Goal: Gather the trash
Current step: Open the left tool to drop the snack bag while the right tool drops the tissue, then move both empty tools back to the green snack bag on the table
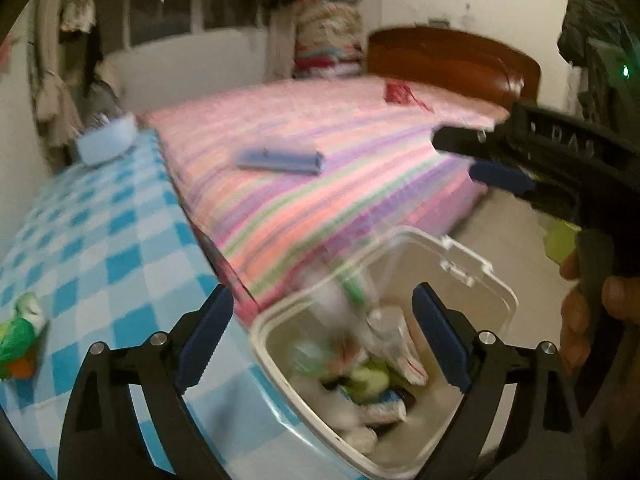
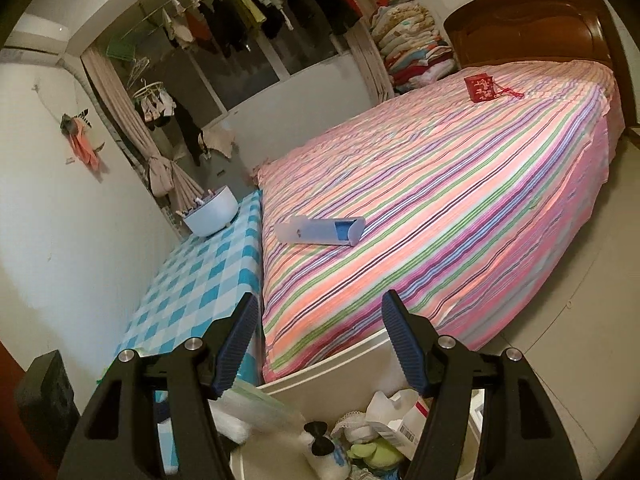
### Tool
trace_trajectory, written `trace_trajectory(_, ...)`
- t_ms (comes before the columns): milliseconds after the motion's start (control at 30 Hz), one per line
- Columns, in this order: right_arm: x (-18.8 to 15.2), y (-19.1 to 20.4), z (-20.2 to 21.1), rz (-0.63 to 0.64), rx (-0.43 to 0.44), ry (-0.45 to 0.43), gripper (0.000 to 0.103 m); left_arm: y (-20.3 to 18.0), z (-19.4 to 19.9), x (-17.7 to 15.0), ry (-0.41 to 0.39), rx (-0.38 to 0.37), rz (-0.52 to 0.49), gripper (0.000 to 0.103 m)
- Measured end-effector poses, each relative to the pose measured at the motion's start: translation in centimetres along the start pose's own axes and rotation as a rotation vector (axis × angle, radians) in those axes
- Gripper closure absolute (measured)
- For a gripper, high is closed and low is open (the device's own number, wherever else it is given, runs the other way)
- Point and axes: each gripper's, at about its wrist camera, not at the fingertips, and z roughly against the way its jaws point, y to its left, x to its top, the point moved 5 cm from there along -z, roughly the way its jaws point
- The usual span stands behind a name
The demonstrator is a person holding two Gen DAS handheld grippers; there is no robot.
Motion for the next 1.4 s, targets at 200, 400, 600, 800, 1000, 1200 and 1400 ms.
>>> trace_trajectory(200, 0.1, 0.4, 0.1, -0.003, 0.002, -0.015, 0.040, 2.1, 0.9, 0.6, -0.034, 0.039, 0.046, 0.013)
trace_trajectory(400, -0.1, 1.1, -0.3, 0.003, 0.017, -0.008, 0.040, 3.8, 1.0, -0.1, -0.029, 0.065, 0.100, 0.013)
trace_trajectory(600, -0.6, 3.3, -1.2, 0.027, 0.049, 0.011, 0.040, 5.9, 1.7, 0.0, -0.036, 0.081, 0.145, 0.013)
trace_trajectory(800, -1.5, 6.4, -2.8, 0.066, 0.084, 0.039, 0.040, 9.4, 3.1, -0.8, -0.042, 0.128, 0.184, 0.013)
trace_trajectory(1000, -3.0, 10.8, -4.6, 0.132, 0.142, 0.083, 0.040, 13.8, 4.7, -2.3, -0.040, 0.179, 0.249, 0.013)
trace_trajectory(1200, -5.2, 16.2, -6.5, 0.219, 0.202, 0.124, 0.040, 18.4, 6.6, -4.0, -0.038, 0.241, 0.325, 0.013)
trace_trajectory(1400, -7.5, 21.6, -8.3, 0.323, 0.262, 0.159, 0.040, 23.5, 9.6, -6.3, -0.041, 0.321, 0.390, 0.013)
